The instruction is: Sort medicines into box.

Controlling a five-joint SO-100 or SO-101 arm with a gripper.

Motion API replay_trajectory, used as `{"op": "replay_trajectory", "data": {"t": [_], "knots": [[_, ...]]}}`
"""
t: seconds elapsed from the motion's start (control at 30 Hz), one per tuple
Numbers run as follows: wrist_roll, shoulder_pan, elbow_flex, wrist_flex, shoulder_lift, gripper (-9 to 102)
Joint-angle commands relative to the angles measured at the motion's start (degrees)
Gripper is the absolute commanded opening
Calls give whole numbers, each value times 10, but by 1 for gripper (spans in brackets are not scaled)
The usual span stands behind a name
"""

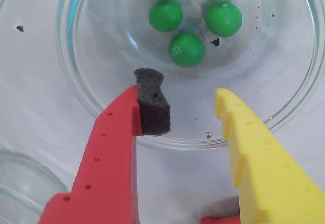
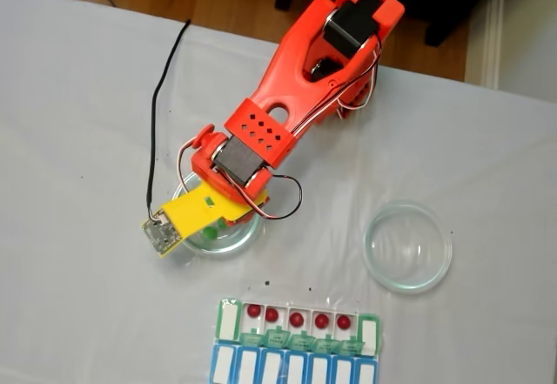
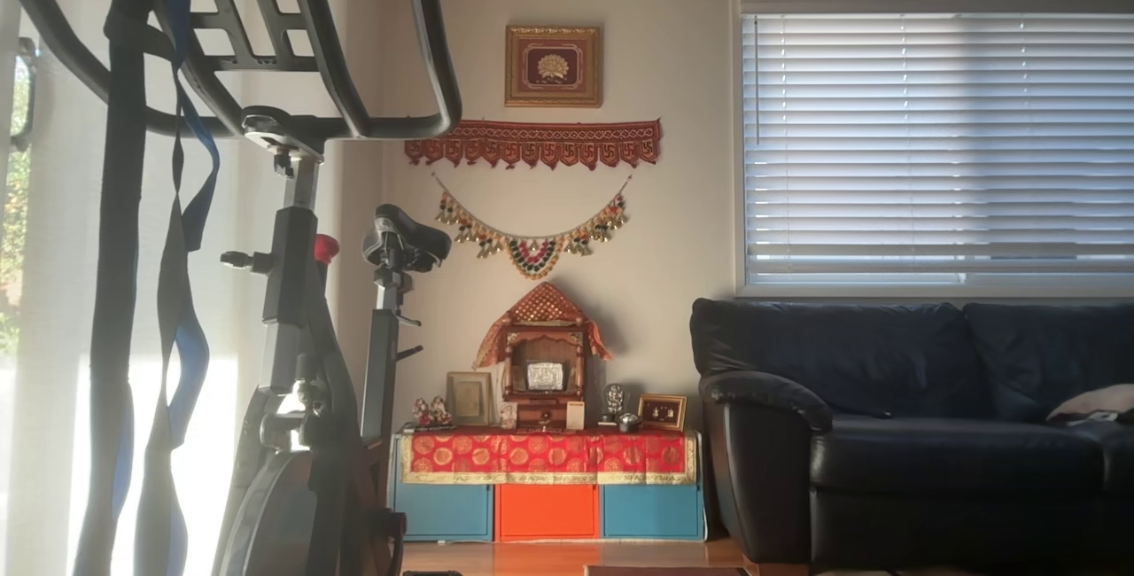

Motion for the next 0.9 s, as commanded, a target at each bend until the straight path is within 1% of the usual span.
{"op": "replay_trajectory", "data": {"t": [0.0,0.2,0.87], "knots": [[11,-9,-4,9,67,21],[25,-6,-2,5,46,22],[15,-8,42,-70,2,22]]}}
